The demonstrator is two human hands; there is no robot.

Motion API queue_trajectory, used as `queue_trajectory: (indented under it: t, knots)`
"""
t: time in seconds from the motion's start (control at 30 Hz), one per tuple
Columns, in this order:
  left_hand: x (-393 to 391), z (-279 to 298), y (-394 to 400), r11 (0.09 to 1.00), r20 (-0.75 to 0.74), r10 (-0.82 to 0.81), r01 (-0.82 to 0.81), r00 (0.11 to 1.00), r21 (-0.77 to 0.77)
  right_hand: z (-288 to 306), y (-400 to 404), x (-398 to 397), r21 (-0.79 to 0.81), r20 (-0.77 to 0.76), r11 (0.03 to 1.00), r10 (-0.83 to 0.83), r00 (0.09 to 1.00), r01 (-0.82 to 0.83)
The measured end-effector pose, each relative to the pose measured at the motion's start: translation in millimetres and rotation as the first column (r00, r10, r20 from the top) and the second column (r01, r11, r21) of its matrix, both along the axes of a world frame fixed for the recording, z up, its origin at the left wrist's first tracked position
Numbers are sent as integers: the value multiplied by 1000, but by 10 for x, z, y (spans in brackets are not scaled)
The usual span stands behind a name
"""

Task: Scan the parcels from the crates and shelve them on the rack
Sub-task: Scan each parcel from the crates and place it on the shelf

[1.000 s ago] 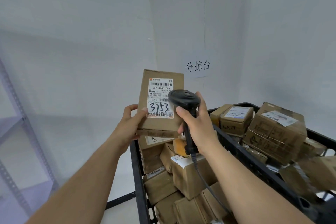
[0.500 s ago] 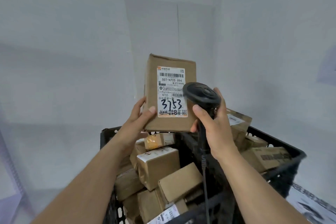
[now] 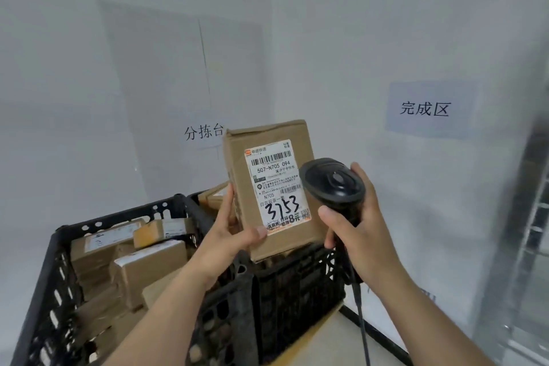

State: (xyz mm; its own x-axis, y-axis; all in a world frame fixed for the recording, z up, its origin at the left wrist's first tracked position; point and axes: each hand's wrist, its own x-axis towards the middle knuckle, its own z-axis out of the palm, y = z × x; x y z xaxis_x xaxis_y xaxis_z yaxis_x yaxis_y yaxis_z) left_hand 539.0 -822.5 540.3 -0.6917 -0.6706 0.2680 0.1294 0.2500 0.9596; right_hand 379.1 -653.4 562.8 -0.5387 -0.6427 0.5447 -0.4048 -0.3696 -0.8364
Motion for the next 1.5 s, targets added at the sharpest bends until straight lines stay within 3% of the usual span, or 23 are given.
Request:
queue_trajectory:
  t: [0.37, 0.67, 1.5]
  knots:
    - [-1014, -454, 586, 984, 44, -177, 177, 983, -10, -441, 1116, -185, 63, 67, 978, -201, 977, 197]
    - [-1582, -659, 983, 898, 59, -438, 434, 897, 67, -506, 1562, -90, 123, 96, 920, -384, 919, 371]
    - [-1840, -487, 1768, 881, 93, -469, 473, 878, -22, -426, 2437, -72, 39, 134, 889, -458, 879, 457]
